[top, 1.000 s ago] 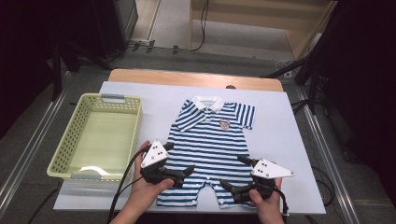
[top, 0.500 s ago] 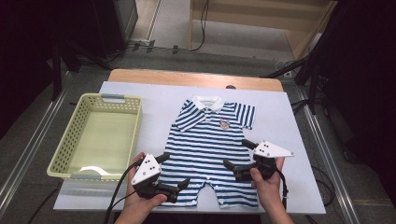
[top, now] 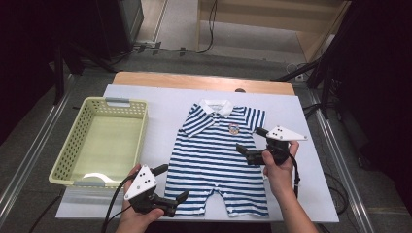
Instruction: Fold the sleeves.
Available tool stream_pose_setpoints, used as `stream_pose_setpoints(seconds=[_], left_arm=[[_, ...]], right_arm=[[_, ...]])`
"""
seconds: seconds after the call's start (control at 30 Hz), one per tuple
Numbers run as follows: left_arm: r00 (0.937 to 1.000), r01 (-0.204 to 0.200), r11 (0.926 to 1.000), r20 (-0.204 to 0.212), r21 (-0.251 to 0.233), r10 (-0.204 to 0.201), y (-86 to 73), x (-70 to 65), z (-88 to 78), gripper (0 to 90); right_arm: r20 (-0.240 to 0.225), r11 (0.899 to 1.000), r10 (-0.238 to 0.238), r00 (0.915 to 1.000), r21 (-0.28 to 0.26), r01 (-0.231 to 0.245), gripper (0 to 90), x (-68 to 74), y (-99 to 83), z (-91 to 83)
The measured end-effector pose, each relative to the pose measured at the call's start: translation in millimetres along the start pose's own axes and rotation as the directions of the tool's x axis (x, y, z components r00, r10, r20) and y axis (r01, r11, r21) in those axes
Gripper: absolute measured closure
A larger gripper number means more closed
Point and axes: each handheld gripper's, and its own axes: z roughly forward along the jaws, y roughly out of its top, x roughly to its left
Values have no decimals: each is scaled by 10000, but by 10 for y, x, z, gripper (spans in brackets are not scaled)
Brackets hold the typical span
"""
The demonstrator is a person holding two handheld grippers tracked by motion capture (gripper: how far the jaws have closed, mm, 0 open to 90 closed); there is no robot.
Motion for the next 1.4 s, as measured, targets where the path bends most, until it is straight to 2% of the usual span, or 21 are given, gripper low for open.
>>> stream_pose_setpoints(seconds=[0.2, 0.47, 0.6, 0.9, 1.1, 1.4], left_arm=[[9999, -103, 9999, -121, -2, 103, -43, 10, -61, 0], [9998, -79, 10000, -200, 54, 80, -86, 35, -78, 0], [9996, -111, 9999, -274, -26, 111, -86, 36, -92, 0], [9994, -146, 9999, -317, -2, 146, -99, 35, -90, 0], [9994, -74, 10000, -348, 66, 76, -117, 67, -97, 0], [9995, -15, 10000, -317, 12, 15, -121, 72, -105, 0]], right_arm=[[479, 9996, 125, 9988, 242, -137, 0, -179, 76, 100], [1312, 9982, 378, 9906, 407, -435, 0, -477, 134, 247], [1372, 9953, 759, 9876, 486, -832, 0, -643, 142, 324], [1767, 9930, 731, 9815, 789, -882, 0, -888, 279, 456], [1832, 9889, 995, 9780, 912, -1176, 0, -1073, 384, 524], [2197, 9795, 1049, 9699, 1458, -1389, 0, -1269, 413, 683]])
